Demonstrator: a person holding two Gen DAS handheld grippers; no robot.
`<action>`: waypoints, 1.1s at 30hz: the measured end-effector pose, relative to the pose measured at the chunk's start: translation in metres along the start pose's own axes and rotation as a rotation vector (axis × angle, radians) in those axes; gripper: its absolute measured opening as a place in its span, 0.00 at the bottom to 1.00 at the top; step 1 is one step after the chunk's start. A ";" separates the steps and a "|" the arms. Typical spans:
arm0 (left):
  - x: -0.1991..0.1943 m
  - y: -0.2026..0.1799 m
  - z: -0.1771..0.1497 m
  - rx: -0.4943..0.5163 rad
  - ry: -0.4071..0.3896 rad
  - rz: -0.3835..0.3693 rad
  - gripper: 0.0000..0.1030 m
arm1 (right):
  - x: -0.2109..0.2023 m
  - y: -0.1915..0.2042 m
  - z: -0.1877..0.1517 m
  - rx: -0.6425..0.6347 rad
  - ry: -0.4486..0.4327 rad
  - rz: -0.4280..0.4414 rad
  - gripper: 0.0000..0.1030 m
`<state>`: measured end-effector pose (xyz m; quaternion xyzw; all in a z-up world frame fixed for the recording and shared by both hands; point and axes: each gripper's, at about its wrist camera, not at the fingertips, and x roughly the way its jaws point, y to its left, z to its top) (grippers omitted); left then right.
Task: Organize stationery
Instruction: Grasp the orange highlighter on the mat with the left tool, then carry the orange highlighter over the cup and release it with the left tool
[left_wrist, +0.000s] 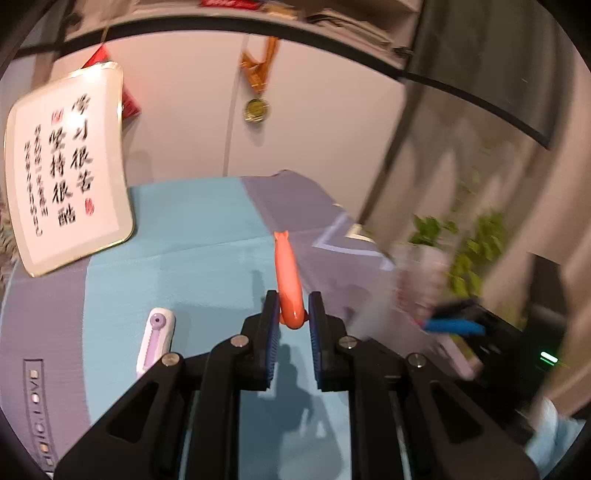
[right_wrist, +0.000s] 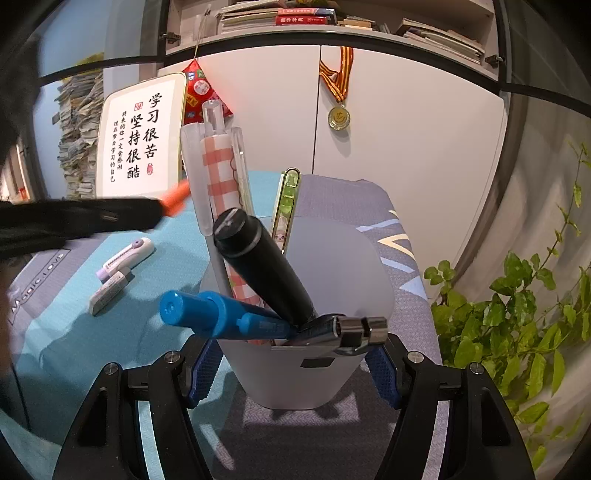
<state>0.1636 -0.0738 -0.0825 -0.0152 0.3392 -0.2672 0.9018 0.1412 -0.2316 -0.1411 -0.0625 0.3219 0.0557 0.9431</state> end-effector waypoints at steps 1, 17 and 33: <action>-0.007 -0.004 0.000 0.017 0.001 -0.015 0.13 | 0.000 0.000 0.000 -0.001 0.001 -0.001 0.68; -0.009 -0.032 0.004 0.030 0.303 -0.318 0.13 | 0.000 0.000 0.000 -0.003 0.001 -0.006 0.69; 0.010 -0.043 0.029 -0.070 0.459 -0.383 0.14 | 0.001 0.000 0.000 0.000 0.006 -0.001 0.69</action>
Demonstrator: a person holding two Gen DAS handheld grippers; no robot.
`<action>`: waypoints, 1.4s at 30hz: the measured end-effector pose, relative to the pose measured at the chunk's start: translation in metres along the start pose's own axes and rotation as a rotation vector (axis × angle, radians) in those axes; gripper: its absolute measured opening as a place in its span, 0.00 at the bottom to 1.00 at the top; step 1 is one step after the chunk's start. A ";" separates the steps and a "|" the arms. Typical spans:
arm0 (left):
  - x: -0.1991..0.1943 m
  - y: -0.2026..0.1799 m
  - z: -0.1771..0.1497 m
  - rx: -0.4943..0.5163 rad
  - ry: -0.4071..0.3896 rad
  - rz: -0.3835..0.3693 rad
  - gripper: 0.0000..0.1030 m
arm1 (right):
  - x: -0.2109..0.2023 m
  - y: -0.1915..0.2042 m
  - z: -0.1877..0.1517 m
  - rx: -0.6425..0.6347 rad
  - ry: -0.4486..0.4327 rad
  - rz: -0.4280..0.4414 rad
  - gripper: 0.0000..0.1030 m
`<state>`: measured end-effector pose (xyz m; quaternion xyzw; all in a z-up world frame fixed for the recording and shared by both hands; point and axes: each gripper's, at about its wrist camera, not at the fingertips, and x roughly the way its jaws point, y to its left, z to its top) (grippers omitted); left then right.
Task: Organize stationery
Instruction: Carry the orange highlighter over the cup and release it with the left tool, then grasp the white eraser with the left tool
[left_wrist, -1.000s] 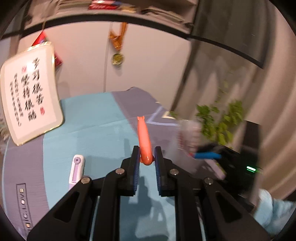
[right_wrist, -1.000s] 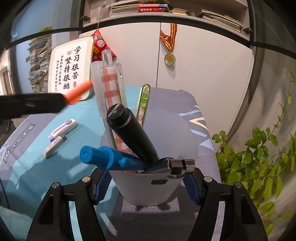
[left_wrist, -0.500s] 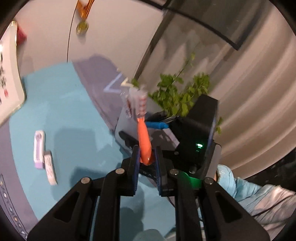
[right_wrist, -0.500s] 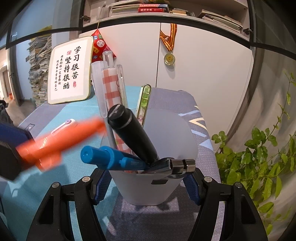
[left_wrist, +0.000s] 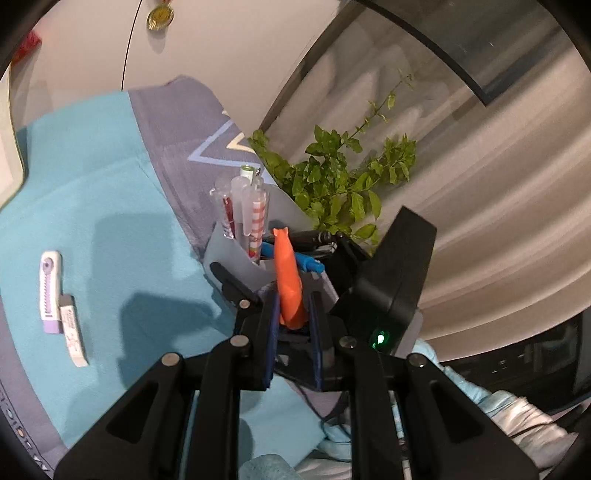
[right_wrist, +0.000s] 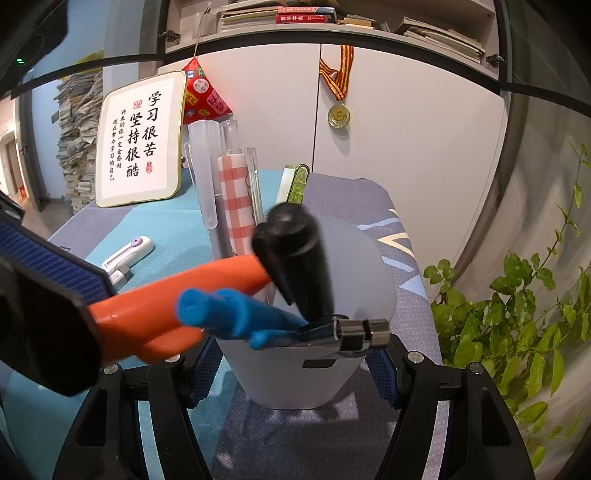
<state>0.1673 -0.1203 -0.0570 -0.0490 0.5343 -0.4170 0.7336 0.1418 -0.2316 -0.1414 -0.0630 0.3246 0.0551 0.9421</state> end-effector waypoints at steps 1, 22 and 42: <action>0.000 0.002 0.003 -0.016 0.007 -0.007 0.14 | 0.000 0.000 0.000 0.000 -0.001 0.000 0.69; -0.007 0.001 0.026 -0.056 -0.070 -0.007 0.14 | -0.001 -0.001 0.001 0.005 -0.008 0.005 0.68; -0.088 0.046 -0.046 0.030 -0.391 0.459 0.30 | -0.001 -0.001 0.000 0.001 -0.007 -0.003 0.68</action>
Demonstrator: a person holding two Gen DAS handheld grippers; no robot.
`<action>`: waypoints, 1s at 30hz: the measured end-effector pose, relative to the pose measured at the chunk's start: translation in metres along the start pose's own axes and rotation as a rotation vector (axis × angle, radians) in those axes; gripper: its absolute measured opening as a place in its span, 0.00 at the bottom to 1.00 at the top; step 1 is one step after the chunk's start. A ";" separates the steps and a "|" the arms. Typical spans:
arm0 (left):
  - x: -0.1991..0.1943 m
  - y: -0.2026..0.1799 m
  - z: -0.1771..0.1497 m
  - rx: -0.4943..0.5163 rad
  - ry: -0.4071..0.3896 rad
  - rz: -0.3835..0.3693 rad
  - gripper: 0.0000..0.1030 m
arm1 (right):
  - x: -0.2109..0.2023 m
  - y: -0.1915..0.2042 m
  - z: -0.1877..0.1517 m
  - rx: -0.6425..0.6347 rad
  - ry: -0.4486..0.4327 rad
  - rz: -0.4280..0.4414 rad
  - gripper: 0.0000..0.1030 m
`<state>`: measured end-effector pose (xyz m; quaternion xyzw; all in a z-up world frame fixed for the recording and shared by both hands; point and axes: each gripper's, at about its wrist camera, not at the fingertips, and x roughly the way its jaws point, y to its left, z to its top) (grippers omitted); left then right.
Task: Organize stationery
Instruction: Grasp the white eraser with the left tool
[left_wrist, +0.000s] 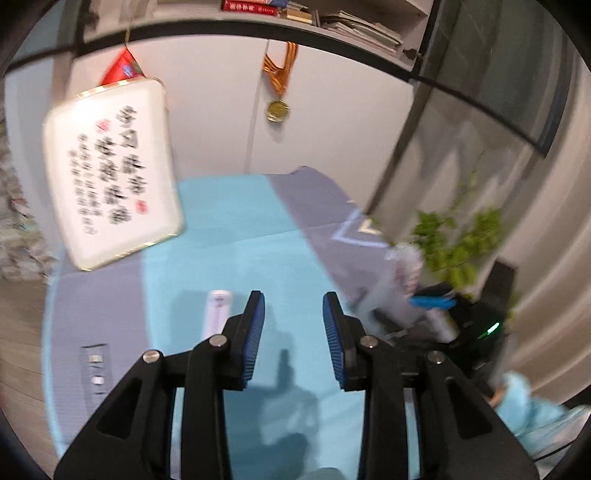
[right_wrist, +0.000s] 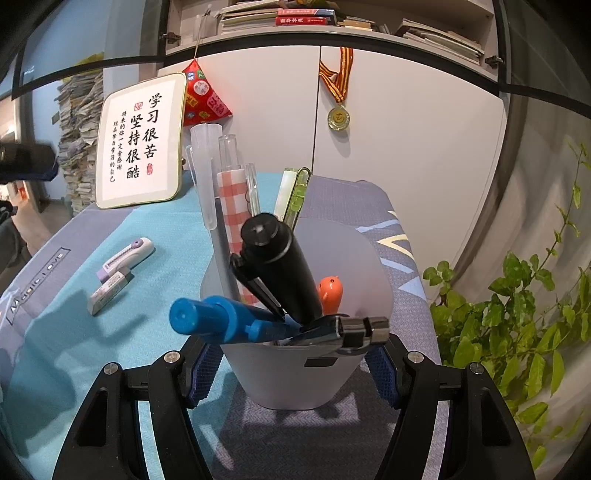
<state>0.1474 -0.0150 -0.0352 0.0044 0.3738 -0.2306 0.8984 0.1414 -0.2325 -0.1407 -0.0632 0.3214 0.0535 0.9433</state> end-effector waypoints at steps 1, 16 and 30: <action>0.001 0.000 -0.005 0.020 -0.002 0.024 0.31 | 0.000 0.000 0.000 0.000 0.001 -0.001 0.68; 0.079 0.029 -0.068 0.087 0.180 0.149 0.33 | 0.001 0.000 -0.001 0.004 0.005 -0.003 0.72; 0.084 0.033 -0.074 0.048 0.192 0.167 0.33 | -0.028 -0.013 -0.010 0.027 -0.112 0.021 0.83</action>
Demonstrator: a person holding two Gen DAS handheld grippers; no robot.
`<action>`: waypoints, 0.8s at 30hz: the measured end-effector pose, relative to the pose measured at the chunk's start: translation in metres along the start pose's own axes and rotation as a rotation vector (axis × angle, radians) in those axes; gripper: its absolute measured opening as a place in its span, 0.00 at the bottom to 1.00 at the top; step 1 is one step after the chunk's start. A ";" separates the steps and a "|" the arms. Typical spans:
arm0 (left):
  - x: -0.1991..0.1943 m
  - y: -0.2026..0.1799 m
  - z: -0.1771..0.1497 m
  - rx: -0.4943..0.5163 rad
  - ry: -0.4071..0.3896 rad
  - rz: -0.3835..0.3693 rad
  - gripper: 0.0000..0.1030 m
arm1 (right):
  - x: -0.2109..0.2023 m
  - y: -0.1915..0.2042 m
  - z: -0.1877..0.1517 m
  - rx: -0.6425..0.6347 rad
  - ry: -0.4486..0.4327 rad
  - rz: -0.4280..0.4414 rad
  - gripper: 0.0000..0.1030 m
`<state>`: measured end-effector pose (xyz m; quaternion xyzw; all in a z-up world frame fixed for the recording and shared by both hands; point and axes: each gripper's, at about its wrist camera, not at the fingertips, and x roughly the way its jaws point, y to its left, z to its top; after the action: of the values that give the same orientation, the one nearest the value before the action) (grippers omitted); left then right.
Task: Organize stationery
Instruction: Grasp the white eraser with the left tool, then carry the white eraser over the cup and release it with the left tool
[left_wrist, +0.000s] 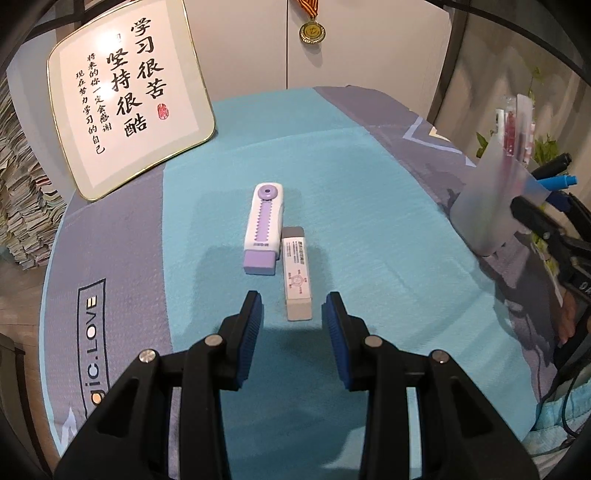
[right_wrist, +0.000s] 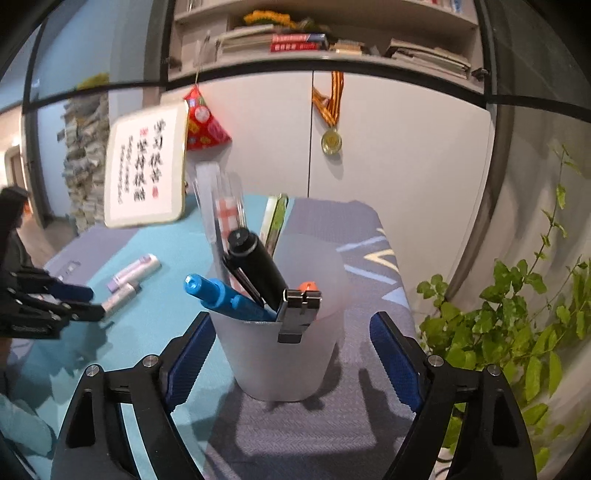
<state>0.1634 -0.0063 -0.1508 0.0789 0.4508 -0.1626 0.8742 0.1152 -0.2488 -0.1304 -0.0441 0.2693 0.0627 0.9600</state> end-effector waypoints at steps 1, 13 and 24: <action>0.002 -0.001 0.000 0.002 0.005 -0.001 0.33 | 0.001 -0.001 0.000 0.004 0.003 0.008 0.81; 0.013 -0.001 0.002 -0.019 0.019 -0.016 0.13 | 0.004 0.003 0.002 -0.007 0.019 0.043 0.68; -0.037 -0.016 0.009 -0.018 -0.109 -0.075 0.13 | 0.006 0.004 0.000 -0.015 0.028 0.034 0.68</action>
<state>0.1444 -0.0159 -0.1155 0.0450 0.4064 -0.1950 0.8915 0.1202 -0.2444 -0.1335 -0.0476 0.2830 0.0804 0.9545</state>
